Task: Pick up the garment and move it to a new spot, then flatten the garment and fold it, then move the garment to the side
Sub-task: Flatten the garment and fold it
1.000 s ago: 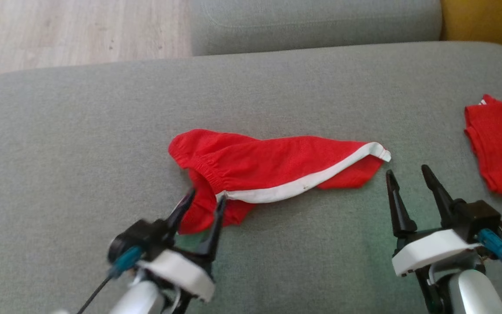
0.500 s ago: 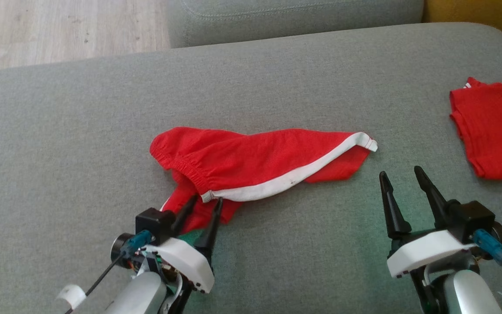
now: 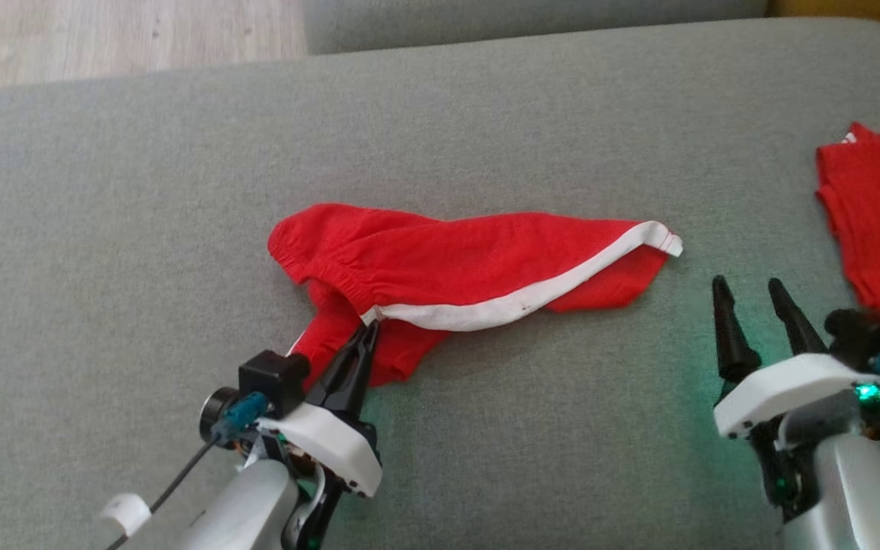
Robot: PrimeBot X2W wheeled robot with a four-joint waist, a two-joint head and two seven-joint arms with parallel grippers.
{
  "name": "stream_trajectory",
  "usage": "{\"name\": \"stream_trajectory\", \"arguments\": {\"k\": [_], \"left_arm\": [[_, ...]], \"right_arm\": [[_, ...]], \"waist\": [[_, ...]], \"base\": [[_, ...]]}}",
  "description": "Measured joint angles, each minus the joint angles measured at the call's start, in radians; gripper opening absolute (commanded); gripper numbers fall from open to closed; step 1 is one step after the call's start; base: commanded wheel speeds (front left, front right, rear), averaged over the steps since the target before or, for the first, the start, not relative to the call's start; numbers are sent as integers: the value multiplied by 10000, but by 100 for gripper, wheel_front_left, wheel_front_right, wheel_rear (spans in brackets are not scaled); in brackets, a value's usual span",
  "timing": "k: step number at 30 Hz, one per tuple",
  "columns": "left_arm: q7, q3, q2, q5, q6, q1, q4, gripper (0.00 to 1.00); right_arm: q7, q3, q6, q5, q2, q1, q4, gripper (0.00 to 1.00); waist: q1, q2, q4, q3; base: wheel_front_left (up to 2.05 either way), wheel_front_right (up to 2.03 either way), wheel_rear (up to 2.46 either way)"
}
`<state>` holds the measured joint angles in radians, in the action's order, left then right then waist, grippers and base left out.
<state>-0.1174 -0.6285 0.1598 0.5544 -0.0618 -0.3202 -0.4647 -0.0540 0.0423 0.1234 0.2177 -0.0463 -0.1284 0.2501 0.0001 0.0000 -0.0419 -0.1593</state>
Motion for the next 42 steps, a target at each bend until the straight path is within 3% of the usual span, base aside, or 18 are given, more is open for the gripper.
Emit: {"name": "stream_trajectory", "arguments": {"k": [12,19,20,21,22,23,29,33,36,38,42], "left_arm": [[-171,-255,17,-98,-90,-46,336,0],[-159,-343,27,-98,-90,-281,476,0],[-159,-359,27,-98,-90,-313,483,0],[-159,-380,27,-98,-90,-328,483,0],[-159,-380,27,-98,-90,-328,483,0],[-159,-408,25,-98,-90,-336,481,0],[-364,-449,25,-98,-90,-339,512,0],[-798,-351,23,-82,-98,-336,949,0],[-965,-104,79,82,-109,-337,1758,0],[-932,188,182,550,-270,-338,2800,0],[-23,483,566,1463,-391,-467,4056,0]], "right_arm": [[-165,384,0,454,-6,-2265,2740,100],[-430,98,0,-128,-13,-3294,4311,100],[-407,81,0,-176,-13,-3414,4468,96],[-314,81,0,-199,-13,-3525,4608,80],[-314,81,0,-199,-13,-3525,4608,29],[-228,88,0,-284,-15,-3627,4742,0],[579,251,0,-209,-19,-3837,5026,0],[1174,56,0,82,-19,-3834,4339,0],[1197,-105,0,75,-19,-3763,3219,0],[796,-150,0,4,-21,-3495,1645,0],[-393,-169,0,0,-71,-3079,-324,0]], "waist": [[0,0,273,-599],[0,0,440,-869],[0,0,468,-902],[0,0,497,-932],[0,0,497,-932],[0,0,522,-956],[-1,0,615,-911],[-1,0,584,-673],[-1,0,537,-427],[-2,0,472,-163],[-4,0,326,1]], "base": [[0,0,0],[0,0,0],[0,0,0],[0,0,0],[0,0,0],[0,0,0],[0,0,0],[0,0,0],[0,0,0],[0,0,0],[0,0,0]]}}
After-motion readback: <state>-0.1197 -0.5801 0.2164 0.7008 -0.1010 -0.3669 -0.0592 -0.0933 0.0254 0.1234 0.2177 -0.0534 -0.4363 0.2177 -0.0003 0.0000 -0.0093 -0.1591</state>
